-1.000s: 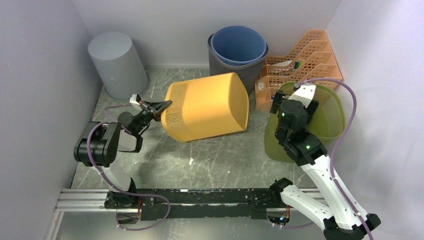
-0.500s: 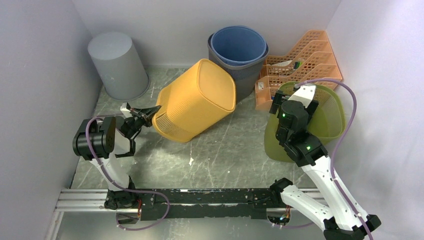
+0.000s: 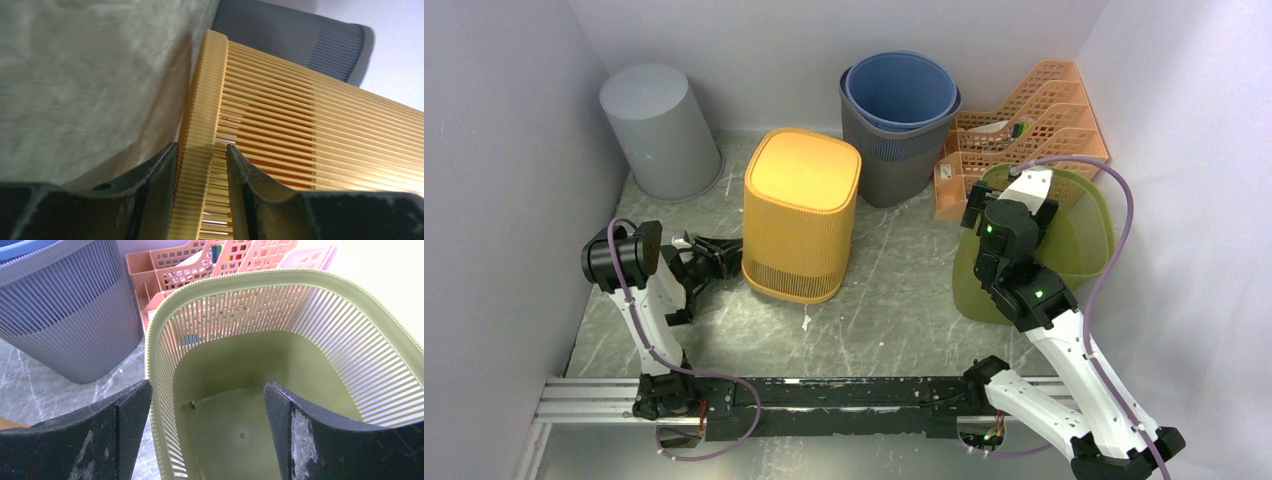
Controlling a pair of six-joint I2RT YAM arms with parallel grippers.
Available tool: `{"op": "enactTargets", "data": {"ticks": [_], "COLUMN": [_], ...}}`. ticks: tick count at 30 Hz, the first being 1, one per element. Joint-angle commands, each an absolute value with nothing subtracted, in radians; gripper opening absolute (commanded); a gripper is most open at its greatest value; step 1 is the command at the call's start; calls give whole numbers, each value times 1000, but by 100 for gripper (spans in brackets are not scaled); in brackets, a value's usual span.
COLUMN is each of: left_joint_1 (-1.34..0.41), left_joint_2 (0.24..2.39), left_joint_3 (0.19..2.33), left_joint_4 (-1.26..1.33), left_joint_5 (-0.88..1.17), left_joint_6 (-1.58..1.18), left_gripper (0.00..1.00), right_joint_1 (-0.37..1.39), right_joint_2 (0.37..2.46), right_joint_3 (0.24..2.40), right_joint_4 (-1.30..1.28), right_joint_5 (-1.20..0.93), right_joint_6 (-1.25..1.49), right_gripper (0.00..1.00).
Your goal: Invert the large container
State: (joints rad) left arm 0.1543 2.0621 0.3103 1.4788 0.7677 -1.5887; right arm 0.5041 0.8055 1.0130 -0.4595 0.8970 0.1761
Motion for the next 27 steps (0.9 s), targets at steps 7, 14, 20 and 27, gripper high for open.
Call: {"op": "enactTargets", "data": {"ticks": [7,14,20,27], "left_joint_1": [196,201,202,201], "left_joint_2": [2042,1681,1411,1269], "left_joint_3": [311,415,600,697], "left_joint_4": [1746,943,329,16], "left_joint_5": [825,726,519,361], "left_joint_6": [-1447,-1042,-743,-626], "left_gripper": [65,84,88,87], "right_joint_1": [498,498,498,499], "right_joint_2": [805,835,859,890], "right_joint_3": [1017,1043,1051,1070], "right_joint_4": [-442,-468,-472,-480], "right_joint_5": [878,856,828,712], "right_joint_6": [182,186,186,175], "right_gripper": [83,84,84,80]}}
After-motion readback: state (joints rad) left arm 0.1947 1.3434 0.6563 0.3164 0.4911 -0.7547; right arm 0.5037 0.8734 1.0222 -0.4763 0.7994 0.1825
